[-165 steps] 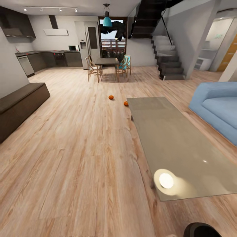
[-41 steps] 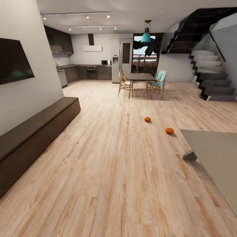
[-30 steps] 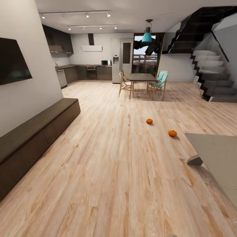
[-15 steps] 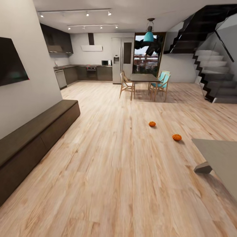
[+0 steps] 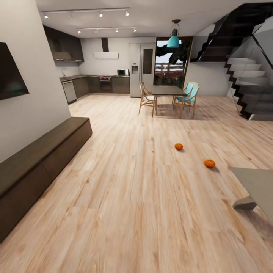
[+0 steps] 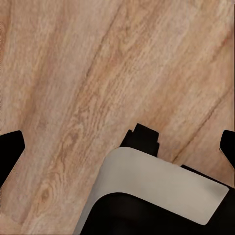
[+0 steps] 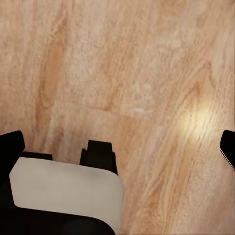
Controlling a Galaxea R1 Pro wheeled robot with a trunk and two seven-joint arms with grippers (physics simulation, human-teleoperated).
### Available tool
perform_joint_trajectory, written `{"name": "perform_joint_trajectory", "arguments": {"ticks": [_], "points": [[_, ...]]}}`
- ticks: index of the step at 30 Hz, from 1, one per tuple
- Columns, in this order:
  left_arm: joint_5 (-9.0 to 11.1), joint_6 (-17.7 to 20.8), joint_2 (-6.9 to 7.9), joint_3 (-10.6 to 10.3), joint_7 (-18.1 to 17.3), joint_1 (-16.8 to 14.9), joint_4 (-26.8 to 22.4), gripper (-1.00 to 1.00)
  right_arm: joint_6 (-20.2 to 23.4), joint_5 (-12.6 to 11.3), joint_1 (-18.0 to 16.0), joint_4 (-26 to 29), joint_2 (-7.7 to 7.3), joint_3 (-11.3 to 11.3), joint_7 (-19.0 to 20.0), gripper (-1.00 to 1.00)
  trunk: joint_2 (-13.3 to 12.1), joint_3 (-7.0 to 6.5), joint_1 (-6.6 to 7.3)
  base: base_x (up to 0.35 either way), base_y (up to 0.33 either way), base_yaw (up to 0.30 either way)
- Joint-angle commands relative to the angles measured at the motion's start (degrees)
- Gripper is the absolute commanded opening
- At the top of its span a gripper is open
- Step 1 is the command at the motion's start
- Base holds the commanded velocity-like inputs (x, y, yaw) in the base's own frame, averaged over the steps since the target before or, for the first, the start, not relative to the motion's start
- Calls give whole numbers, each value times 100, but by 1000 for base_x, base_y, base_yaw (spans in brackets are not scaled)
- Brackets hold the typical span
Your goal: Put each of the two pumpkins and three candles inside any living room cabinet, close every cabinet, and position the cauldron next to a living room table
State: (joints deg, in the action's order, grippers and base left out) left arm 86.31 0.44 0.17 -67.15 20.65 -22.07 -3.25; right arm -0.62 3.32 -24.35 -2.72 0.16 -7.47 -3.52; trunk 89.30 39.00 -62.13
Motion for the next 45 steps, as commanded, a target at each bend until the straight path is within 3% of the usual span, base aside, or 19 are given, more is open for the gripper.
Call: {"name": "perform_joint_trajectory", "arguments": {"ticks": [1, 36, 45], "points": [[0, -1, 0, 0, 0, 0, 0, 100, 0, 1, 0, 0, 1, -3, 0, 100, 0, 0, 0, 315, 84, 0], [-3, -6, -8, 0, 0, 1, -3, 100, -42, -22, 0, -1, -31, 0, 37, 100, 0, 0, 0, 320, 31, 0], [-1, -8, -8, 0, 0, 1, -4, 100, -1, -35, 0, -1, -76, 10, 31, 100, 0, 0, 0, 324, 0, -198]]}}
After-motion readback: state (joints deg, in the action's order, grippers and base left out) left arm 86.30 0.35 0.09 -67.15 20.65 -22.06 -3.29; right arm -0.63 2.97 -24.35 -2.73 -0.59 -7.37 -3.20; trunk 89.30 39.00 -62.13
